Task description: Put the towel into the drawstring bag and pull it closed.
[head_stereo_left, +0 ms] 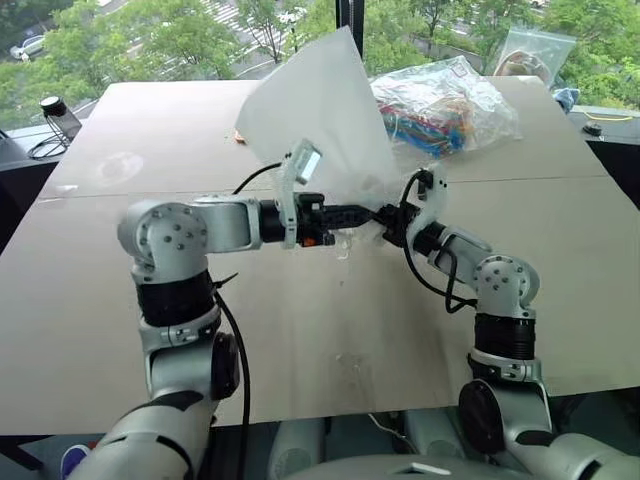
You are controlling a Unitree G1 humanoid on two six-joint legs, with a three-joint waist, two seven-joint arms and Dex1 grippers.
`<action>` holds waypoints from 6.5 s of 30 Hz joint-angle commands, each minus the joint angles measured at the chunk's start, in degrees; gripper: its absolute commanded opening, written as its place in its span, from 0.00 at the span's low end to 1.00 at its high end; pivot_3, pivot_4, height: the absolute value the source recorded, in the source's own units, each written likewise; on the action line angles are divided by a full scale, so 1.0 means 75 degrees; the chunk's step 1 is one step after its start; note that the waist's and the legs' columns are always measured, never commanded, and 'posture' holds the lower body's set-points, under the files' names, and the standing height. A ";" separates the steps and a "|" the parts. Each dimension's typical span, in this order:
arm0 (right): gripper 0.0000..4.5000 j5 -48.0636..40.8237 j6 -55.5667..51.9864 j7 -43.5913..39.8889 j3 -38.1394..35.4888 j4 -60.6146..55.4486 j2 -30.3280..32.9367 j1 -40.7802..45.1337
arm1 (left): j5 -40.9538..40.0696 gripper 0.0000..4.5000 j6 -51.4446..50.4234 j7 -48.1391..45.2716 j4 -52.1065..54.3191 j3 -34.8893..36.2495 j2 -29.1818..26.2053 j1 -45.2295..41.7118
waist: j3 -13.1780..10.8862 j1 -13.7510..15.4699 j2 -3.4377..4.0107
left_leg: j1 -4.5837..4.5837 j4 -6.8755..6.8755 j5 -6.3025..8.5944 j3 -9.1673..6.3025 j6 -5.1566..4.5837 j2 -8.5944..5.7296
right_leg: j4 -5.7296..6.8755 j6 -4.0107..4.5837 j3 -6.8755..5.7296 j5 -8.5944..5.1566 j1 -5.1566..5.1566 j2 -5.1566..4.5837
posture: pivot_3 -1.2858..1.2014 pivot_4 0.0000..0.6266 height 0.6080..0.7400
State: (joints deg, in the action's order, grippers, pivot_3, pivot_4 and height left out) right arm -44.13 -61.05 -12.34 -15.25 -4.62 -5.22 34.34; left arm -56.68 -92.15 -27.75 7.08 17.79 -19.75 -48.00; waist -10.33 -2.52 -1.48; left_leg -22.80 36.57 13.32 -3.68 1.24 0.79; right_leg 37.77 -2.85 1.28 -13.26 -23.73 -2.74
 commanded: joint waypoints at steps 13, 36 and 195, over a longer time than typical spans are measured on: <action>0.00 -0.2420 0.0575 -0.0205 -0.0019 -0.0107 -0.0786 0.0058 | -0.4889 0.00 0.0490 0.3814 -0.1380 -0.0008 -0.0097 0.0411 | 0.0000 0.0018 0.0000 | -0.0001 0.0003 0.0000 0.0002 0.0000 -0.0001 | 0.0008 0.0000 0.0005 0.0000 -0.0003 -0.0004 | 0.52 0.24 1.00; 0.00 -0.4577 0.0762 0.0934 -0.0253 0.0273 -0.0471 -0.0046 | -0.4037 0.00 0.1078 0.2500 -0.0301 -0.1176 -0.1207 0.0800 | -0.0003 0.0008 0.0005 | 0.0000 0.0003 0.0000 0.0007 -0.0001 -0.0006 | 0.0006 0.0000 0.0008 -0.0001 -0.0003 -0.0005 | 0.52 0.24 1.00; 0.00 0.4736 0.3534 0.1418 0.0563 -0.3033 0.2216 0.2260 | 0.5220 0.01 0.9096 0.0985 -0.0295 -0.0093 -0.2418 0.0797 | -0.0040 0.0044 0.0020 | -0.0005 0.0025 -0.0002 -0.0006 0.0000 -0.0007 | 0.0014 -0.0002 -0.0005 -0.0001 -0.0001 -0.0002 | 0.52 0.24 1.00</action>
State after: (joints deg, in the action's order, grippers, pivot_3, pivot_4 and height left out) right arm -7.26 -36.66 -0.44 -9.62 -26.23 9.99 47.47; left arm -19.23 -26.85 -21.29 8.62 15.60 -36.52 -39.33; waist -10.63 -2.19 -1.33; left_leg -22.82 36.74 13.30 -3.69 1.25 0.70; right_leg 37.86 -2.87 1.26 -13.28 -23.71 -2.79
